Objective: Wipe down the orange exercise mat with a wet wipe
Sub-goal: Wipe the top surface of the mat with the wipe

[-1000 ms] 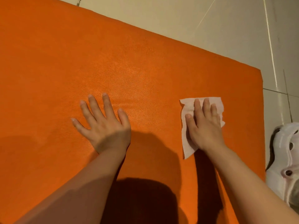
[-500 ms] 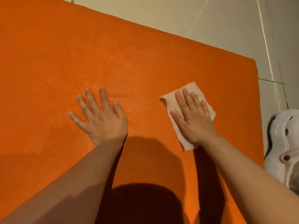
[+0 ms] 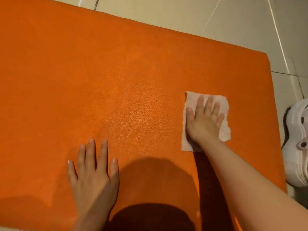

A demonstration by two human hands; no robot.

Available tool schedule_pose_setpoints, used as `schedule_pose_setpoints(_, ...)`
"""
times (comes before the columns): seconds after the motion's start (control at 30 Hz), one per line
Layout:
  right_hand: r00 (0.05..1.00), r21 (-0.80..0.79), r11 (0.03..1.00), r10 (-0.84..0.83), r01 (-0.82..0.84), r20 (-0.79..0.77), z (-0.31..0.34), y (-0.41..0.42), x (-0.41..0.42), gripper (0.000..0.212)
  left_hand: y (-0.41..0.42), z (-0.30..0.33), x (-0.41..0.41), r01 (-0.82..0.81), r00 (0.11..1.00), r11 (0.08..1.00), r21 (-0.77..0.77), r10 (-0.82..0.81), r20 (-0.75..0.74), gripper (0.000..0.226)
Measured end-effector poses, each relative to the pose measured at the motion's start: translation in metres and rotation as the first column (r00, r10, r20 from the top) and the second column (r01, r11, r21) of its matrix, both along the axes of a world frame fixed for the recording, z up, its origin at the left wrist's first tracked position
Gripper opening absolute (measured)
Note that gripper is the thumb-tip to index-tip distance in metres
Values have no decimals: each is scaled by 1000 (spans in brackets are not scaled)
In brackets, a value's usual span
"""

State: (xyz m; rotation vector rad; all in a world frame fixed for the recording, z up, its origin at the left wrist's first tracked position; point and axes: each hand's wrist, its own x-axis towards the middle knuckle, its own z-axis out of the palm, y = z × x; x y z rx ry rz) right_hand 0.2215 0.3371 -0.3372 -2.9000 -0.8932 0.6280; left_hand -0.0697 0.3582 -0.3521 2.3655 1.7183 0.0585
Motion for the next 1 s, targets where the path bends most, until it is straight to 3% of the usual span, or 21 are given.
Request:
schedule_pose_setpoints(0.07, 973, 50, 972, 231, -231, 23, -7, 40, -43, 62, 2, -4, 3, -14, 1000, 999, 36, 14, 1, 60)
schedule_pose_setpoints(0.17, 855, 163, 848, 516, -504, -39, -5, 94, -113, 60, 7, -4, 7, -8, 1000, 996, 89, 7, 16, 58)
schedule_pose_setpoints(0.23, 774, 179, 774, 627, -608, -83, 3, 107, -134, 59, 6, -4, 8, -1, 1000, 994, 106, 0, 10, 57)
schedule_pose_setpoints(0.33, 694, 144, 697, 715, -702, -83, 9, 89, -99, 56, 7, -4, 9, -1, 1000, 994, 111, 0, 6, 58)
schedule_pose_setpoints(0.4, 694, 95, 700, 714, -708, -91, 11, 63, -60, 55, 6, -3, 10, -12, 1000, 993, 118, 12, -2, 59)
schedule_pose_setpoints(0.6, 883, -90, 879, 463, -469, -72, 23, -29, 28, 64, 4, -3, 9, 0, 1000, 987, 159, -3, 16, 59)
schedule_pose_setpoints(0.8, 977, -80, 974, 210, -212, -30, 12, -21, -19, 71, 4, -5, 8, -8, 1000, 984, 175, 3, 28, 58)
schedule_pose_setpoints(0.87, 929, -28, 929, 366, -368, -62, 12, 5, -57, 67, 4, -5, 9, -1, 999, 983, 181, -6, 36, 57)
schedule_pose_setpoints(0.93, 804, 75, 813, 583, -578, -117, 15, 28, -100, 62, 4, -6, 10, -5, 1000, 984, 179, 0, 27, 57)
schedule_pose_setpoints(1.0, 705, 192, 719, 694, -668, -147, 14, 38, -122, 57, 3, -6, 10, -17, 999, 986, 166, 10, 41, 58)
